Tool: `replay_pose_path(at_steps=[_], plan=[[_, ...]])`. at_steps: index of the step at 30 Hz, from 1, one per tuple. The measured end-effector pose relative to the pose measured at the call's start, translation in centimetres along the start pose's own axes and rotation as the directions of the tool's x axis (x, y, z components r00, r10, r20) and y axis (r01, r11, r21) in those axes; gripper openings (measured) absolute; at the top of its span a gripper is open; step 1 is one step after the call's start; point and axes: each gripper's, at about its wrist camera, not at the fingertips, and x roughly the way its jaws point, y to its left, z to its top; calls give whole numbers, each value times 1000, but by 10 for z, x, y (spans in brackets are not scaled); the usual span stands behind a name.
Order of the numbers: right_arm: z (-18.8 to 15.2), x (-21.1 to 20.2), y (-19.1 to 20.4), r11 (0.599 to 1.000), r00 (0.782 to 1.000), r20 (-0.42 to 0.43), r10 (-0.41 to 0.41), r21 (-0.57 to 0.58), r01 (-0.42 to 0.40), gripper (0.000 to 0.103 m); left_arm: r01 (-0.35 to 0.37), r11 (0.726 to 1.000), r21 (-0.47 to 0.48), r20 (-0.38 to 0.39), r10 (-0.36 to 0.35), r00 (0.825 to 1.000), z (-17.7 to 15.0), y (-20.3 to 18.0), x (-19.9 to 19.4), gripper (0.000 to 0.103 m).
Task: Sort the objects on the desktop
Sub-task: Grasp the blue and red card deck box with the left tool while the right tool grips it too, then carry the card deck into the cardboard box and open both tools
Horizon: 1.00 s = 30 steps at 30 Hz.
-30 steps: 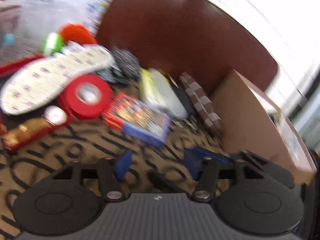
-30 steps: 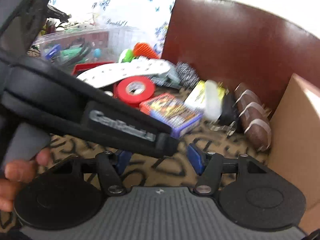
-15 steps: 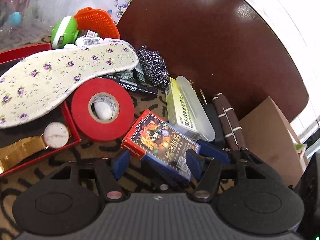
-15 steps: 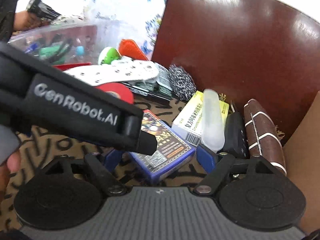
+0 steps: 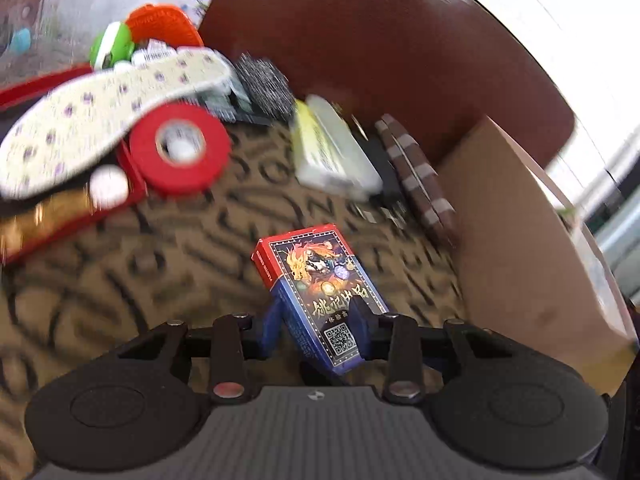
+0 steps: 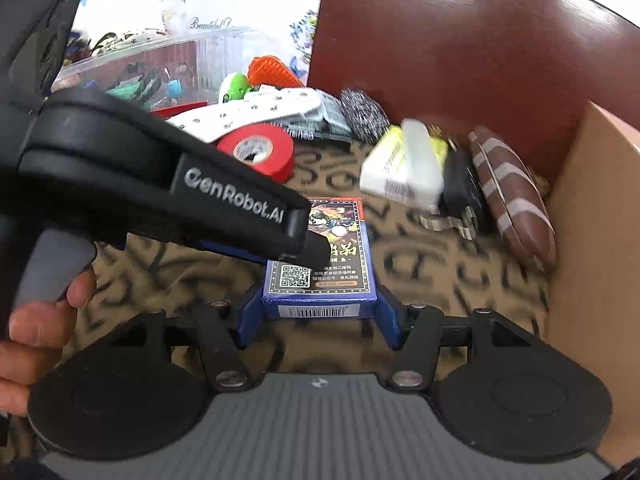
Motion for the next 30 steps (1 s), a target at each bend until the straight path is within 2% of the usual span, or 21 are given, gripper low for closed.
replay_pose_path(at_steps=[5,9,12,15,17,19,22,25,30], plan=[[-43,-56,7,996,999,-31,-35,76,37,57,54,997,58,-64,-50,997,-48,-24,-24,38],[-80,-99,13,989,997,-42,-66,128,71,57,111,992,65,-125,-102,987,-83,-37,-41,37],[-101,-125,16,981,997,-42,-69,180,76,57,121,989,87,-138,-108,985,-100,-45,-50,41],[-104,-129,16,980,997,-35,-68,186,73,59,107,992,66,-140,-97,985,-100,-47,-49,48],[-103,-128,16,978,997,-36,-74,190,80,61,107,993,57,-146,-98,984,-97,-49,-47,56],[-102,-125,17,979,996,-37,-78,184,84,64,98,993,64,-147,-88,985,-97,-51,-46,58],[-103,-122,18,979,996,-33,-80,184,84,65,76,991,114,-143,-59,988,-99,-60,-44,55],[-103,-121,18,980,996,-33,-85,176,89,58,39,984,172,-124,-18,992,-104,-69,-46,53],[-104,-134,18,974,995,-35,-98,203,103,58,37,989,145,-119,-19,993,-103,-77,-56,46]])
